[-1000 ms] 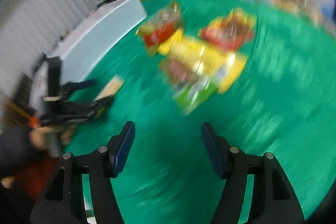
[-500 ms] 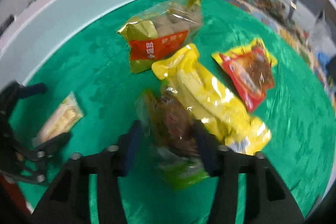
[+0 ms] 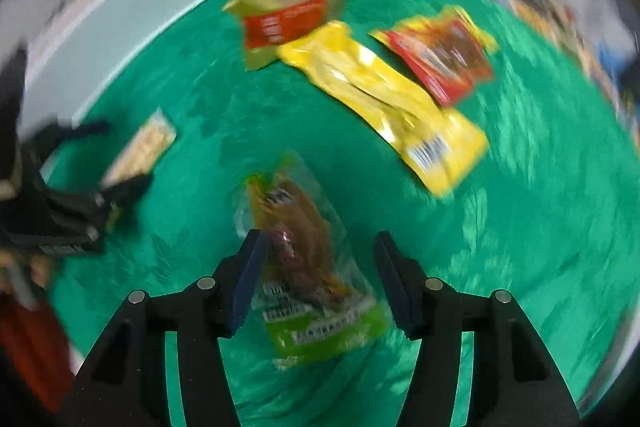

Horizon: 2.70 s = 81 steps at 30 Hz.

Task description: Organize snacks

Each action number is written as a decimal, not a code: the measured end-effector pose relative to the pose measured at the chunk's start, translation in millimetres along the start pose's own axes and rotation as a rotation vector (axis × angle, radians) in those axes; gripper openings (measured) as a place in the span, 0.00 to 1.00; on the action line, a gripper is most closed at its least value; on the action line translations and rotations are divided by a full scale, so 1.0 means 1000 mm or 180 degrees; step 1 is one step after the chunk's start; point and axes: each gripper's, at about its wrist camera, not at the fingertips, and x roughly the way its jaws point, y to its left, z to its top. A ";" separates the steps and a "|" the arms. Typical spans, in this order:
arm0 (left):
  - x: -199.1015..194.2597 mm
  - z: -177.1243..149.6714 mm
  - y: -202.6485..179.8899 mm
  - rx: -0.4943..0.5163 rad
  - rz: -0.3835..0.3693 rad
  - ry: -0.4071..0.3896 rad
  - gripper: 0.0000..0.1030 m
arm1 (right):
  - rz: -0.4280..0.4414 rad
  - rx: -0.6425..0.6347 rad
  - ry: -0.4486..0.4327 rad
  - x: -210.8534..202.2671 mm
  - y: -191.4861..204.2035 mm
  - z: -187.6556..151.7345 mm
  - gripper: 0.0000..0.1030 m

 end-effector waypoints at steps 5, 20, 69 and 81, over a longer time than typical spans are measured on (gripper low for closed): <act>-0.010 0.004 -0.005 0.0034 -0.0226 0.0087 0.24 | 0.0015 -0.0223 0.0137 0.018 0.022 0.004 0.51; -0.128 -0.015 0.068 -0.0780 -0.0758 -0.0555 0.24 | 0.1485 0.1426 -0.0514 -0.070 -0.009 0.002 0.36; 0.024 0.030 -0.080 0.0080 0.0086 -0.0128 1.00 | -0.0883 0.1655 -0.0797 -0.026 -0.116 -0.148 0.82; 0.037 0.045 -0.077 -0.0229 0.0159 -0.0272 1.00 | -0.0863 0.1672 -0.0800 -0.024 -0.120 -0.148 0.83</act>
